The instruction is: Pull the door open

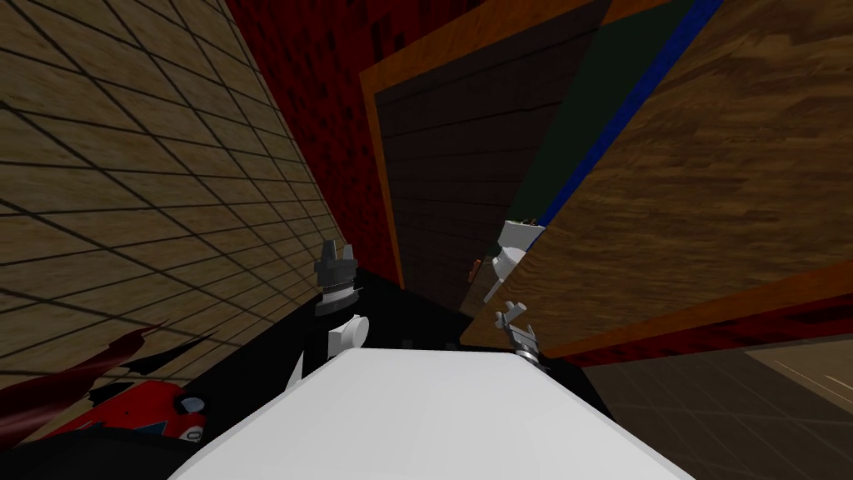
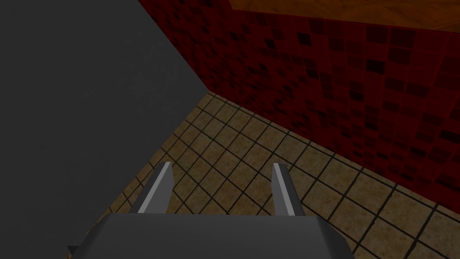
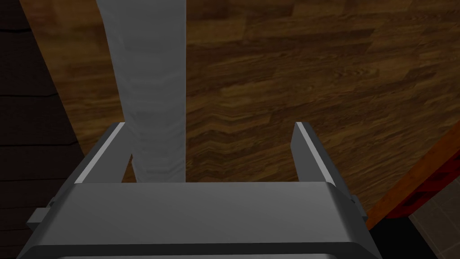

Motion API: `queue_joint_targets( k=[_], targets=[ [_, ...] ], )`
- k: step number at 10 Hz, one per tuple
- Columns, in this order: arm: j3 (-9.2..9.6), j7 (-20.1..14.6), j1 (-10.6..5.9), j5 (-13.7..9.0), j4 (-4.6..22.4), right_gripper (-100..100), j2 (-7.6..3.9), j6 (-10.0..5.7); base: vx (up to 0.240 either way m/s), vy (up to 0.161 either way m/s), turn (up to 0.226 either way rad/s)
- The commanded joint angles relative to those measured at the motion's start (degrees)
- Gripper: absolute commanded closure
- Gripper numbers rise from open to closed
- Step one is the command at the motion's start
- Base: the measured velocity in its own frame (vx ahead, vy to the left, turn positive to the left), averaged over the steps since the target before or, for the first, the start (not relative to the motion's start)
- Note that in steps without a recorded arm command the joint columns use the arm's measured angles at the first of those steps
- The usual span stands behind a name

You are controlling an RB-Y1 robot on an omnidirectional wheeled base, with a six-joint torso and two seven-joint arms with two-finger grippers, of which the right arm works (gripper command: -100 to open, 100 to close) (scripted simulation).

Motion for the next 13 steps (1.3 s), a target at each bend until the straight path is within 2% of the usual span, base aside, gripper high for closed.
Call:
queue_joint_targets(
  k=[1, 4, 5, 8, 13],
  targets=[
    [-1.70, 0.2, 0.96, -0.8, 1.1, 100, -1.29, 0.43, 0.000, 0.000, 0.000],
    [-1.70, 0.2, 0.96, -0.8, 1.1, 100, -1.29, 0.43, 0.005, 0.004, 0.007],
    [1.30, -1.2, -0.24, 0.7, 0.0, 100, -1.04, -0.79, -0.102, -0.018, 0.265],
    [3.91, -3.6, -0.16, 2.1, -0.3, 100, -2.57, -2.95, -0.217, -0.072, 0.239],
    [9.43, -8.4, -0.01, 5.2, -0.9, 100, -5.80, -7.49, -0.207, -0.092, 0.244]
  ],
)
